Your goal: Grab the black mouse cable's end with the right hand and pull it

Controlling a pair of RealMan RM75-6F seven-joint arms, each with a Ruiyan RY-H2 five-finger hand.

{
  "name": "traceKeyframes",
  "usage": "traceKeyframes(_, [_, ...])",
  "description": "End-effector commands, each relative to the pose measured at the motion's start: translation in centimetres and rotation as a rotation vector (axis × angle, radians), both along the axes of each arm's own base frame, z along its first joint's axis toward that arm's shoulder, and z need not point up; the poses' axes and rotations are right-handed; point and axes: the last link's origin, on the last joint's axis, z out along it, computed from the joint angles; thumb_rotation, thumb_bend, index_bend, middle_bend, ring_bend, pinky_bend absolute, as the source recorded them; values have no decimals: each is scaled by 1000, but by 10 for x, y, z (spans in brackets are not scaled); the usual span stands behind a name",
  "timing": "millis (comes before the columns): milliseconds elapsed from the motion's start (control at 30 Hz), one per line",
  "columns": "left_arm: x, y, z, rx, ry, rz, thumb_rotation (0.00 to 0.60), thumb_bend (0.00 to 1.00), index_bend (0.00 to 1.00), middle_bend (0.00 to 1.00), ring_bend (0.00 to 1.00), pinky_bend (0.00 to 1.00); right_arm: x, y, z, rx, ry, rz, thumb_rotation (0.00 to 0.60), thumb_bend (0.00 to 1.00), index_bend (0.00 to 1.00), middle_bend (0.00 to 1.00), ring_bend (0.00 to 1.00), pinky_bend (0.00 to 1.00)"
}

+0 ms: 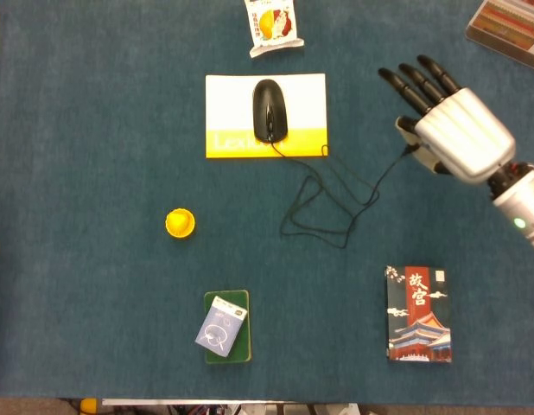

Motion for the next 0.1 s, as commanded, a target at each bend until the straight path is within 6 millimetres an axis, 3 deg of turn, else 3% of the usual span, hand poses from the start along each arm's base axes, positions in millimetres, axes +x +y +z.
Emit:
traceKeyframes(33, [3,1,-2,-7,6,-8,600,78,395,391,436,724,-1,6,10,-24,-2,5,600,285,674,9,0,0])
traceKeyframes(100, [4,1,-2,-9,7,-7,600,77,395,391,437,724,-2,10,12,-25,1,7,600,285,674,10,0,0])
